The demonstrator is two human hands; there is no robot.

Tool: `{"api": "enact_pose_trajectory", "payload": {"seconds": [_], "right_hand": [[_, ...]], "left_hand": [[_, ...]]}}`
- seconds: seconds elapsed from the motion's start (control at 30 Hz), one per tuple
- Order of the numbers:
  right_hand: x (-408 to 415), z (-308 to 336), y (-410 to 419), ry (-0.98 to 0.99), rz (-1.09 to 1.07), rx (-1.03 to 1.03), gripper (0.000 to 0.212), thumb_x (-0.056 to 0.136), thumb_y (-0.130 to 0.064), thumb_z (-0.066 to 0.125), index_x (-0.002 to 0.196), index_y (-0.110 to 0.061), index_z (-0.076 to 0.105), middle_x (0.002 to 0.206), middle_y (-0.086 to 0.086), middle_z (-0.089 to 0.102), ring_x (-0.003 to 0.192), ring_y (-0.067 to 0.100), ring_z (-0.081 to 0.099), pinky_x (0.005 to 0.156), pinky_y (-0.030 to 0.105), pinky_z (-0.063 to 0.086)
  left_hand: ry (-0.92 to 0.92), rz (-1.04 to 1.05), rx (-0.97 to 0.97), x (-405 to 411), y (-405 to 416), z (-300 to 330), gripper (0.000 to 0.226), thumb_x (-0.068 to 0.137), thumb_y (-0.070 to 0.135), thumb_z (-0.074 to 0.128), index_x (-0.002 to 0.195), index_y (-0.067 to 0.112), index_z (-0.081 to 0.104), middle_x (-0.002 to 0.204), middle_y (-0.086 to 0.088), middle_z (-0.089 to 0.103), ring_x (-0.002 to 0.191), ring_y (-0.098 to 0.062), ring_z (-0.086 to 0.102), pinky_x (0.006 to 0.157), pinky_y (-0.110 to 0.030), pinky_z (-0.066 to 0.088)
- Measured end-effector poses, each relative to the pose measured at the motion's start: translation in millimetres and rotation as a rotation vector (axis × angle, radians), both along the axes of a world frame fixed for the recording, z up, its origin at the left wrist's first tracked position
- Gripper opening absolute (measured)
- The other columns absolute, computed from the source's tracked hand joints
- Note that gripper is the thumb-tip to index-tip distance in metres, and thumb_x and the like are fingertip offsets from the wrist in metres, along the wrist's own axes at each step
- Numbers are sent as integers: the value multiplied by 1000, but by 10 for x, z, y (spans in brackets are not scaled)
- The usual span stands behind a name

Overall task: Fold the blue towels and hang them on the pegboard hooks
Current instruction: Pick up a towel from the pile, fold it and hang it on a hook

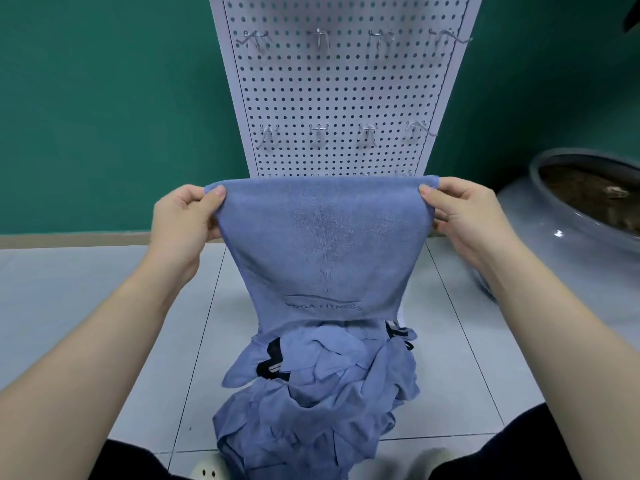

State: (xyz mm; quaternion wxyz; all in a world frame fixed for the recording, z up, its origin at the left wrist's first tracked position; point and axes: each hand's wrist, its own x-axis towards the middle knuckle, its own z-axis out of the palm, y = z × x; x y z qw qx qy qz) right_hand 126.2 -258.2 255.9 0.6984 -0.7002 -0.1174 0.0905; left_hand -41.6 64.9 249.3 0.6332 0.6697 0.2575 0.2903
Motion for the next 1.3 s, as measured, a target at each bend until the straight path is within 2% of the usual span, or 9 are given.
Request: {"api": "enact_pose_trajectory", "payload": {"seconds": [0.2,0.33,0.53,0.63,0.73,0.9,1.1,1.17,1.3], "right_hand": [[41,-179,41,215,-9,-6,29,92,-8,76,116,3,66,101,13,77,86,26,72,73,33,61],[-51,-176,77,374,94,-70,8,94,-7,71,98,0,71,83,5,77,79,19,73,65,26,60],[-315,-111,344,345,-5,-37,4,97,-8,69,96,-5,68,86,9,75,77,23,71,68,31,62],[-555,-113,545,335,6,-24,12,97,-7,68,86,-5,65,81,10,72,64,18,67,55,26,58],[-764,-175,703,316,50,-22,25,98,-9,67,74,-6,66,78,10,72,64,18,67,57,26,58],[-1025,-276,883,188,84,-62,32,97,-9,68,65,-6,66,64,6,64,64,18,65,61,30,60],[-1120,-309,904,-10,119,-169,29,95,-21,68,71,-5,70,73,29,65,66,22,55,73,70,54],[-1105,-296,883,-82,114,-213,30,92,-27,66,69,-10,71,67,25,62,64,21,51,70,68,54],[-1071,-232,835,-133,123,-238,28,95,-26,63,74,-34,80,70,5,75,72,28,70,75,63,58]], "left_hand": [[49,71,-41,43,-19,-151,33,100,19,66,72,17,49,76,-3,56,69,-18,55,61,-33,56],[70,122,-77,55,-6,-201,34,98,22,68,71,19,48,81,-6,54,75,-23,52,61,-34,54],[28,196,-7,56,-250,-169,29,83,25,79,68,22,55,69,-6,57,69,-20,51,70,-46,51],[1,148,49,60,-496,-150,28,80,25,82,80,22,55,64,-4,63,64,-20,56,71,-53,57],[25,61,69,53,-686,-157,32,77,30,85,95,22,59,68,-4,71,72,-34,70,78,-62,59],[111,-79,36,31,-947,-193,32,72,35,89,84,16,67,72,-6,76,78,-34,76,77,-58,61],[118,-166,7,-37,-1106,-135,13,87,14,82,86,7,71,75,-8,77,75,-24,77,71,-51,65],[95,-201,-24,-59,-1136,-113,8,91,13,77,89,5,75,79,-9,78,79,-23,77,70,-44,66],[30,-250,-5,-71,-1176,-112,15,100,7,64,96,5,79,88,-5,80,84,-14,77,71,-32,64]]}}
